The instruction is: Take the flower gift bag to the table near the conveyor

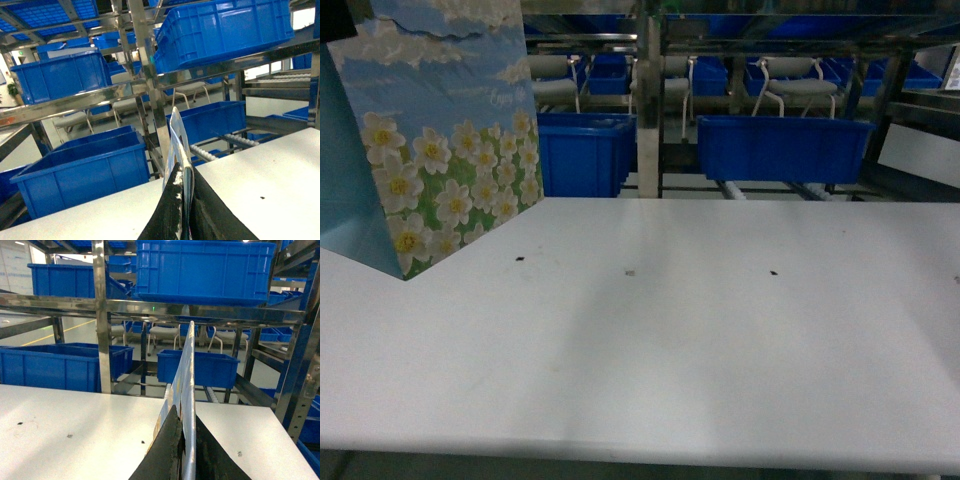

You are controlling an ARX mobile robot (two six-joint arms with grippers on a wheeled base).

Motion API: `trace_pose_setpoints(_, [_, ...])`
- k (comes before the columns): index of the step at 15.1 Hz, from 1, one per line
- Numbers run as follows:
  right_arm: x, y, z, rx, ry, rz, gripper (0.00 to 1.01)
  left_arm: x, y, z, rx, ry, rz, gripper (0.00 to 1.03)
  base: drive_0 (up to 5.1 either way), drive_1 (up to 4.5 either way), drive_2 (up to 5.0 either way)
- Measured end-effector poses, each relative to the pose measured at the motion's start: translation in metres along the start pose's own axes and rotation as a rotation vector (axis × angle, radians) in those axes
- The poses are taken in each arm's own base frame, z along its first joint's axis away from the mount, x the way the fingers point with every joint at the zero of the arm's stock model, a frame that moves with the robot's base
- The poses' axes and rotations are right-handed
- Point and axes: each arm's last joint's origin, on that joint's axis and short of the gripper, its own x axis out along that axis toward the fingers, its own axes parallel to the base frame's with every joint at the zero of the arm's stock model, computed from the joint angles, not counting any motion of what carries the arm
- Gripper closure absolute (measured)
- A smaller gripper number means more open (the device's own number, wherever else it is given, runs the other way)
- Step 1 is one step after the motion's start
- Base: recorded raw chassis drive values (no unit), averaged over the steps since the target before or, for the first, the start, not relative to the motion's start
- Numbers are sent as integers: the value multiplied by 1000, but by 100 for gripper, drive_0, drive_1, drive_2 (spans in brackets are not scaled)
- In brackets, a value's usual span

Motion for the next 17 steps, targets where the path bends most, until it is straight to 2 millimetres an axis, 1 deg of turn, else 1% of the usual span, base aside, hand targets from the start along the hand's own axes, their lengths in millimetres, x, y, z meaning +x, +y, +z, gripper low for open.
trace_pose_setpoints(7, [0, 0, 0, 0, 1, 3, 98, 0, 1, 0, 0, -2, 4, 101, -495, 246, 246])
trace_pose_setpoints(17, [0, 0, -1, 4, 5, 2, 98, 0, 1, 0, 1, 1, 11, 101, -344, 483, -144])
